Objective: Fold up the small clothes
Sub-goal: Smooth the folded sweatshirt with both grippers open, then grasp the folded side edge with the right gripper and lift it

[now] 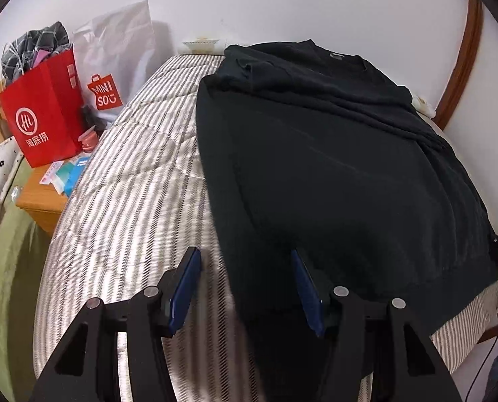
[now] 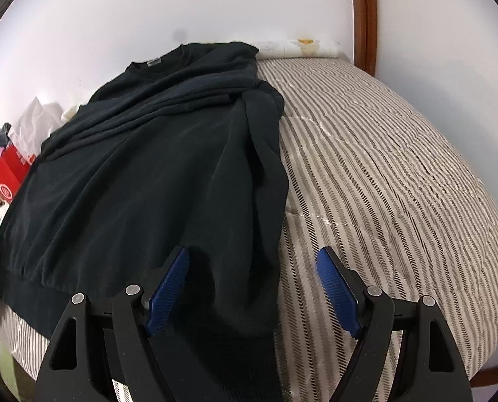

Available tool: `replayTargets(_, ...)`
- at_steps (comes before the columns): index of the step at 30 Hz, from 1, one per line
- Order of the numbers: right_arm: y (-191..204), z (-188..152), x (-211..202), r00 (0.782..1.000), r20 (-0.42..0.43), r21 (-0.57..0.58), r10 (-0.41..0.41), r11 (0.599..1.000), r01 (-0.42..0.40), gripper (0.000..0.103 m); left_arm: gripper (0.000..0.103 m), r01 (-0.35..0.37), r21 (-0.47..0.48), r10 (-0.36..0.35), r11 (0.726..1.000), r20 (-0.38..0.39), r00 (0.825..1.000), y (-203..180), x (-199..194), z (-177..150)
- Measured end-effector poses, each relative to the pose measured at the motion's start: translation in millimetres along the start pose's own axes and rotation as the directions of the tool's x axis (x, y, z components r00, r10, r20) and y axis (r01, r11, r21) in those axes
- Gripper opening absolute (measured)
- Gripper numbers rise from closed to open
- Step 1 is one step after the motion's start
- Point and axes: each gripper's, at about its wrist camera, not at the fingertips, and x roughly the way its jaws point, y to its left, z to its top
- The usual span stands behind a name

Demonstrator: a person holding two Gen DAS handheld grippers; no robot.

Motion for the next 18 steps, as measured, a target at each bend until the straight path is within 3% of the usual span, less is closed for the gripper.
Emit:
replayTargets(5, 15, 7, 8, 1.0, -0.011, -0.033, 0.005, 0.999, -0.005, 0.076, 0.047, -0.017, -0.003, 0.017, 1.0, 0.01, 1.0, -10, 8, 7)
replayTargets(7, 21, 8, 7, 1.0, -0.017, -0.07, 0.007, 0.998, -0.008, 0.064, 0.037, -0.032, -0.005, 0.032, 0.999, 0.016, 0.999, -13, 10, 8)
replayTargets(9, 22, 10, 7, 0.999, -0.033, -0.052, 0.011, 0.999, -0.013, 0.059, 0.026, -0.043, -0.012, 0.044, 0.999, 0.014, 0.999, -16, 10, 8)
replayTargets(11, 22, 15, 9, 0.999, -0.04, -0.031, 0.03, 0.999, -0.031, 0.045, 0.016, -0.035, -0.015, 0.035, 0.999, 0.005, 0.999, -19, 10, 9)
replayTargets(13, 23, 19, 12, 0.999, -0.033, -0.027, 0.019, 0.999, -0.02, 0.017, 0.01, -0.04, -0.023, 0.04, 0.999, -0.002, 0.999, -19, 8, 9)
replayTargets(18, -1, 24, 2, 0.993, -0.02, 0.046, 0.117, 0.992, -0.116, 0.009, 0.007, -0.018, -0.052, 0.018, 0.998, -0.01, 1.0, -12, -2, 9)
